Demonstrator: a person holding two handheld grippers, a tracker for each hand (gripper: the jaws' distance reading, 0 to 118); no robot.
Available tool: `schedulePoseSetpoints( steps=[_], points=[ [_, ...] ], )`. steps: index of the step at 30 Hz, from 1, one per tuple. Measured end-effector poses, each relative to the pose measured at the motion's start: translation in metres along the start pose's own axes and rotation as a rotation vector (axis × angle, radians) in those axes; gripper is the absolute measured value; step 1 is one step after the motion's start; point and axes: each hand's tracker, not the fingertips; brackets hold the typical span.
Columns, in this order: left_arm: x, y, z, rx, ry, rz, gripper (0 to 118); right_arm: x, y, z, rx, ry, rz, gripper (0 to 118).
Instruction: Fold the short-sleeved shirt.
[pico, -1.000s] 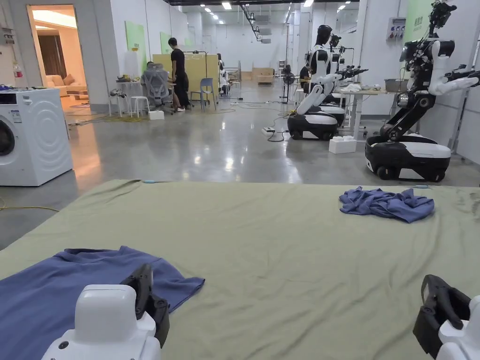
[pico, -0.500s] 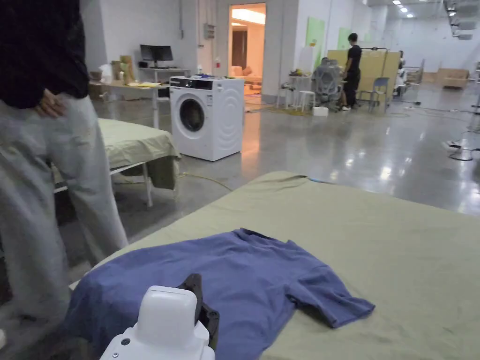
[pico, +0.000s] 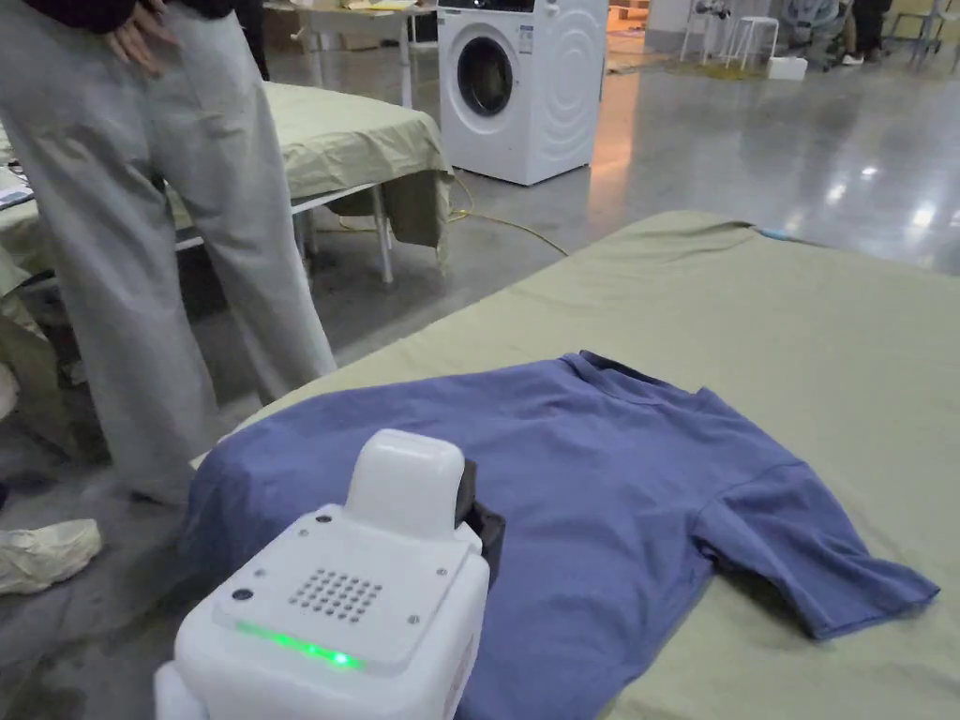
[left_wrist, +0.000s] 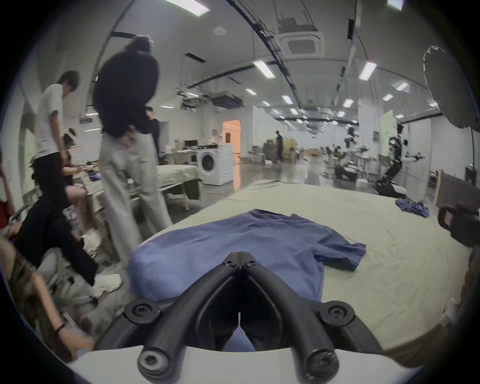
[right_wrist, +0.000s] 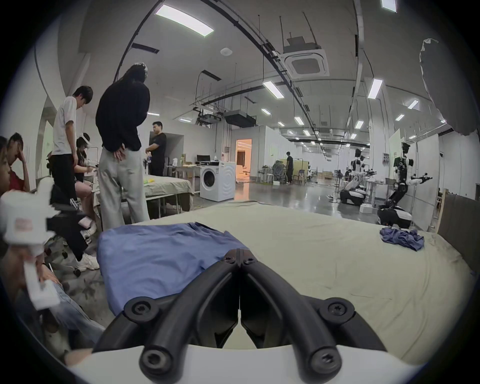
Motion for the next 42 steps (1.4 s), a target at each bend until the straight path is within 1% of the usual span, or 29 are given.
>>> schedulePoseSetpoints(
  steps=[2,3,4,6,7,8,9,10,11,12,13,15,16,18,19,21,22,23,25,26,27,28,29,31,33,35,36,39,42],
  points=[
    [0.014,0.021,-0.056,-0.055,-0.074,-0.009,0,0.021,-0.007,-0.006,-0.019,-0.027,0.006,3],
    [0.021,0.033,-0.095,-0.121,-0.133,-0.001,0,0.032,-0.011,-0.009,-0.031,-0.050,0.005,3],
    [0.030,0.039,-0.133,-0.257,-0.228,0.014,0,0.042,-0.015,-0.010,-0.039,-0.064,-0.005,3],
    [0.045,0.039,-0.198,-0.396,-0.356,0.101,0,0.059,-0.022,-0.015,-0.068,-0.086,-0.015,3],
    [0.050,0.033,-0.231,-0.464,-0.363,0.119,17,0.066,-0.026,-0.018,-0.080,-0.106,-0.017,3],
    [0.057,0.029,-0.259,-0.544,-0.366,0.125,80,0.072,-0.028,-0.020,-0.090,-0.122,-0.027,3],
    [0.064,0.024,-0.278,-0.616,-0.355,0.112,118,0.078,-0.030,-0.021,-0.102,-0.134,-0.046,3],
    [0.070,0.023,-0.276,-0.557,-0.340,0.104,118,0.083,-0.031,-0.022,-0.109,-0.137,-0.076,3],
    [0.077,0.024,-0.294,-0.530,-0.317,0.079,118,0.086,-0.032,-0.021,-0.111,-0.134,-0.099,3],
    [0.084,0.023,-0.302,-0.532,-0.259,0.032,118,0.089,-0.032,-0.020,-0.113,-0.134,-0.115,3],
    [0.090,0.023,-0.307,-0.566,-0.230,0.022,118,0.091,-0.033,-0.018,-0.113,-0.129,-0.120,3],
    [0.098,0.021,-0.318,-0.623,-0.304,0.069,118,0.092,-0.033,-0.015,-0.113,-0.127,-0.120,3],
    [0.105,0.018,-0.317,-0.663,-0.298,0.077,118,0.092,-0.033,-0.013,-0.110,-0.128,-0.116,3],
    [0.122,0.012,-0.313,-0.676,-0.317,0.048,118,0.091,-0.033,-0.013,-0.108,-0.120,-0.122,3],
    [0.130,0.008,-0.308,-0.640,-0.291,-0.008,118,0.091,-0.033,-0.013,-0.110,-0.114,-0.133,3],
    [0.149,-0.003,-0.299,-0.620,-0.319,-0.149,117,0.089,-0.034,-0.012,-0.113,-0.096,-0.156,3],
    [0.158,-0.010,-0.297,-0.638,-0.300,-0.231,113,0.088,-0.035,-0.012,-0.117,-0.096,-0.155,3],
    [0.161,-0.020,-0.301,-0.591,-0.246,-0.289,108,0.086,-0.035,-0.012,-0.123,-0.093,-0.151,3],
    [0.151,-0.010,-0.305,-0.610,-0.284,-0.188,105,0.081,-0.036,-0.009,-0.127,-0.090,-0.150,3],
    [0.146,-0.004,-0.307,-0.578,-0.258,-0.174,97,0.081,-0.035,-0.009,-0.123,-0.088,-0.152,3],
    [0.146,0.001,-0.289,-0.542,-0.220,-0.191,78,0.080,-0.034,-0.008,-0.120,-0.084,-0.153,3],
    [0.139,0.001,-0.288,-0.524,-0.145,-0.238,43,0.078,-0.033,-0.008,-0.114,-0.080,-0.154,3],
    [0.129,0.003,-0.288,-0.510,-0.186,-0.222,1,0.076,-0.032,-0.008,-0.109,-0.078,-0.151,3],
    [0.125,0.007,-0.284,-0.594,-0.232,-0.184,1,0.081,-0.027,-0.010,-0.096,-0.072,-0.142,3],
    [0.128,0.019,-0.265,-0.469,-0.212,-0.239,1,0.080,-0.024,-0.009,-0.081,-0.075,-0.136,3],
    [0.132,0.041,-0.242,-0.387,-0.230,-0.202,1,0.086,-0.020,-0.009,-0.069,-0.086,-0.144,3],
    [0.136,0.052,-0.230,-0.359,-0.221,-0.204,1,0.088,-0.015,-0.006,-0.063,-0.094,-0.158,3],
    [0.150,0.087,-0.193,-0.257,-0.275,-0.166,1,0.095,0.002,0.017,-0.013,-0.115,-0.222,3],
    [0.180,0.121,-0.150,-0.162,-0.404,-0.124,1,0.103,0.016,0.053,0.025,-0.173,-0.178,3]
  ],
)
